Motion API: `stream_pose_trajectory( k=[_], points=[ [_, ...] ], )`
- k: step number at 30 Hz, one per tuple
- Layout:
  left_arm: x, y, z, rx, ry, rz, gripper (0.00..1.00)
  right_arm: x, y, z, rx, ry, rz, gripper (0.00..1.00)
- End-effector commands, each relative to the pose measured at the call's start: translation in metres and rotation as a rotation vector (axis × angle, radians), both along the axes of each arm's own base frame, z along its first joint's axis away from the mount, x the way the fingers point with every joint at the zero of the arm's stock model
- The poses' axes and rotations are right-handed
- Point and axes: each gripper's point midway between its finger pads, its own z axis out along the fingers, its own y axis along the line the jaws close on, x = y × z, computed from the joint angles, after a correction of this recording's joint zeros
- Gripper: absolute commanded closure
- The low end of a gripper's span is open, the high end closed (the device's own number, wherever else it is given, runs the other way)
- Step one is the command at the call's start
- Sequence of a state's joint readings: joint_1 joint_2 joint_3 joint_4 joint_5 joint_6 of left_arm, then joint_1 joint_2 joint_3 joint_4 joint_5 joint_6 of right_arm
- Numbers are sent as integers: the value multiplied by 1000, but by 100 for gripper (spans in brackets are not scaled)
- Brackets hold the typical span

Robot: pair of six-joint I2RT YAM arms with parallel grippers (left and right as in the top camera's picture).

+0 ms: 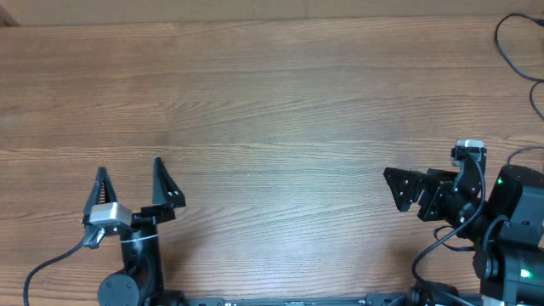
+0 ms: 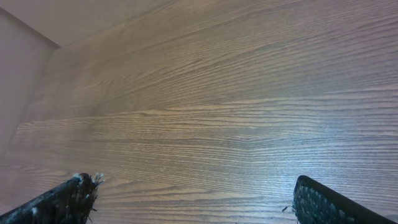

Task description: Untangle cables

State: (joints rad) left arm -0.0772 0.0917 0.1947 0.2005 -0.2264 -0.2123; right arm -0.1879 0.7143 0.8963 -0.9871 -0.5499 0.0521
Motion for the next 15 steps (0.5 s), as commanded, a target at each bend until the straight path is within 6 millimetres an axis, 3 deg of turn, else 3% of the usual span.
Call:
stream_pose_trajectory(
  k=[1,5,15],
  points=[
    [-3,27,-19,6,26,162,0,0,1,2,-1,-10,7,0],
    [-3,31,-37,11,41,185,1,0,1,2,-1,-10,7,0],
    [9,18,-74,50,123,115,1,0,1,2,-1,-10,7,0]
  ],
)
